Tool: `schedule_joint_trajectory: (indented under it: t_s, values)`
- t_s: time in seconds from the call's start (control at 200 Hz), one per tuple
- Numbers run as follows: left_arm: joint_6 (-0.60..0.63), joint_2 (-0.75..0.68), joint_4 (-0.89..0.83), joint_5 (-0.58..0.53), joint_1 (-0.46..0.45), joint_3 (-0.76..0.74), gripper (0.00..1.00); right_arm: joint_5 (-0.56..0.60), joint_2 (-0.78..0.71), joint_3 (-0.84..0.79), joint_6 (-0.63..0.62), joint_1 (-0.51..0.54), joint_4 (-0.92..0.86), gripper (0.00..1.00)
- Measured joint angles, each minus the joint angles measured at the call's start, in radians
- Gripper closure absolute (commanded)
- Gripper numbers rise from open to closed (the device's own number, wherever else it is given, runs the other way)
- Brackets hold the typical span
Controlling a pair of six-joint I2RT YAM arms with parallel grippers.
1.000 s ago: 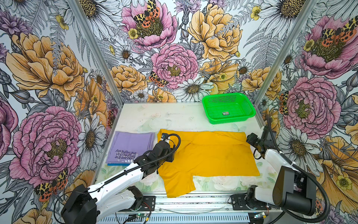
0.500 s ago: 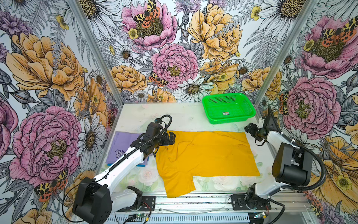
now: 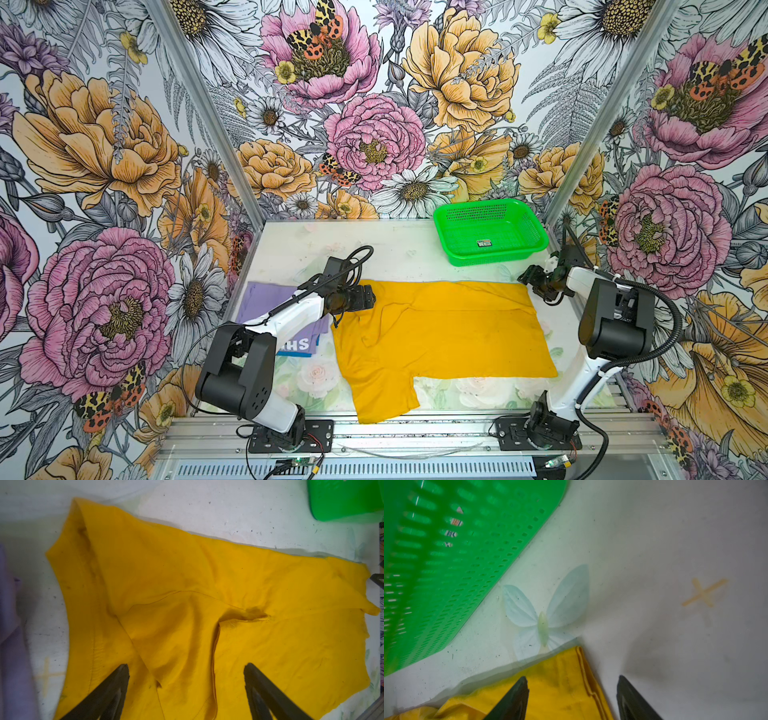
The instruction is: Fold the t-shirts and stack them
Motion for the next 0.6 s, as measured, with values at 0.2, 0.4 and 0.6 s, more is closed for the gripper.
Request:
schedule_joint_trajectory:
  t_s: [0.2,0.4,0.6]
  values:
    - [0.0,0.076,-0.002,0.0,0.026,0.026,0.15,0.001,0.05,0.049,-0.025,0.002,-0.03,0.48]
    - [0.001,0.122,0.002,0.0,0.041,0.063,0.21,0.008,0.094,0.098,-0.036,0.024,-0.053,0.81]
    - [0.005,0.183,0.009,0.004,0.042,0.071,0.3,0.016,0.119,0.124,-0.034,0.03,-0.064,0.98]
